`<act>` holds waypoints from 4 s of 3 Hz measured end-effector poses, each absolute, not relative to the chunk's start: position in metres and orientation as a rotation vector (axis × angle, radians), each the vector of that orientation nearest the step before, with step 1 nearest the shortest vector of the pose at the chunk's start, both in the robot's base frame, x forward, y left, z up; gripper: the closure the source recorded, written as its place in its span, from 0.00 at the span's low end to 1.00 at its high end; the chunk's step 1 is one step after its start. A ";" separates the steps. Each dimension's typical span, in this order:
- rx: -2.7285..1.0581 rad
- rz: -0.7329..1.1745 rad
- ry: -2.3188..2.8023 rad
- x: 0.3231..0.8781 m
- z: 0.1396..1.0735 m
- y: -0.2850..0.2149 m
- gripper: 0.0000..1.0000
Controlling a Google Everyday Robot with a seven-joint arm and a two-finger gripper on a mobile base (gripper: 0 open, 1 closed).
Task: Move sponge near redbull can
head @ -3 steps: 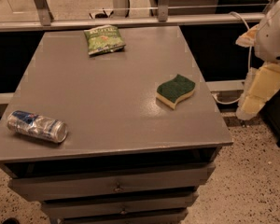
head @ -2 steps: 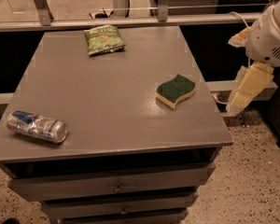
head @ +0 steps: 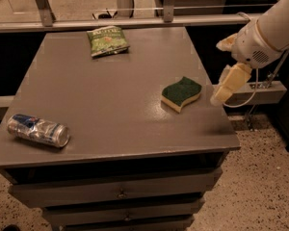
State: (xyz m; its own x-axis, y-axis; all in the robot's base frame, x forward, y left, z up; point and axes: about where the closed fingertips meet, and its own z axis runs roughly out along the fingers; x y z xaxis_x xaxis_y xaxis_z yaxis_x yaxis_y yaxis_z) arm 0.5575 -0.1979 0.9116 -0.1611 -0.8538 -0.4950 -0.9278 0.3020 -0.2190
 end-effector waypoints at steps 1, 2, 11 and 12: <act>-1.541 0.264 2.028 0.577 0.894 -0.193 0.00; -1.500 0.397 2.019 0.593 0.866 -0.183 0.00; -1.495 0.540 1.815 0.598 0.934 -0.062 1.00; -1.541 0.574 1.785 0.588 0.926 -0.029 1.00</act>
Offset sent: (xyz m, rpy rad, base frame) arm 0.0480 0.0167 -0.0596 0.2320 0.0981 0.0053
